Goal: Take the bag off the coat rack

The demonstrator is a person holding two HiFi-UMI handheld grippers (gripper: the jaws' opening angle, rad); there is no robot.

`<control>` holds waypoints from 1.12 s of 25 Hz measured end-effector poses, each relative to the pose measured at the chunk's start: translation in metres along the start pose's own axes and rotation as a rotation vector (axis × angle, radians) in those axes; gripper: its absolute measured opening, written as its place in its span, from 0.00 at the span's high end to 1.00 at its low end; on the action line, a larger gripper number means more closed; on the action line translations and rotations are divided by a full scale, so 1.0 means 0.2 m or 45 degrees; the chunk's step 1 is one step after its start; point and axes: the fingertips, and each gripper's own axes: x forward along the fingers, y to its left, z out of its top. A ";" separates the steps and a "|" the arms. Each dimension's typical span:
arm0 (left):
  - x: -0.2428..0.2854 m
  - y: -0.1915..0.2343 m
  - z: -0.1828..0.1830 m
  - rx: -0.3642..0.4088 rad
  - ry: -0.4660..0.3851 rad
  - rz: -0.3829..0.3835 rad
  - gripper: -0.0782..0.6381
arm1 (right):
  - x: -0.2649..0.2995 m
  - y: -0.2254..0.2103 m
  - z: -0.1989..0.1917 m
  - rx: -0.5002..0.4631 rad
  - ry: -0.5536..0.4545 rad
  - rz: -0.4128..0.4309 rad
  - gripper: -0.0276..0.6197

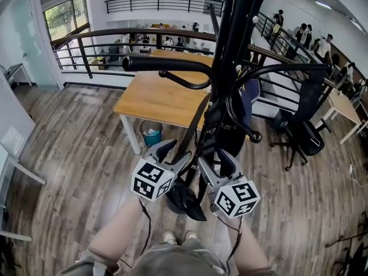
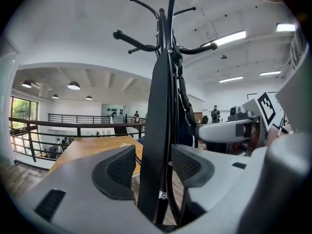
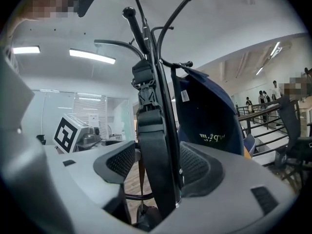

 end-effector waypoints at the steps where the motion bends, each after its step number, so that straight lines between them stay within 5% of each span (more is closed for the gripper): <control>1: 0.01 0.01 0.00 -0.001 0.011 0.003 0.56 | 0.02 0.01 -0.01 0.000 0.014 0.009 0.53; 7: 0.05 0.08 -0.05 0.009 0.023 0.057 0.57 | 0.09 0.01 -0.06 -0.013 0.006 0.033 0.56; 12: 0.05 0.08 -0.03 0.049 -0.009 0.079 0.86 | 0.09 0.01 -0.04 -0.004 -0.041 0.088 0.76; 17: 0.00 0.12 -0.01 0.050 -0.029 0.155 0.87 | 0.07 0.03 0.00 -0.011 -0.077 0.143 0.89; 28: -0.28 0.25 0.22 -0.009 -0.139 0.314 0.87 | -0.02 0.21 0.31 -0.078 -0.162 0.332 0.91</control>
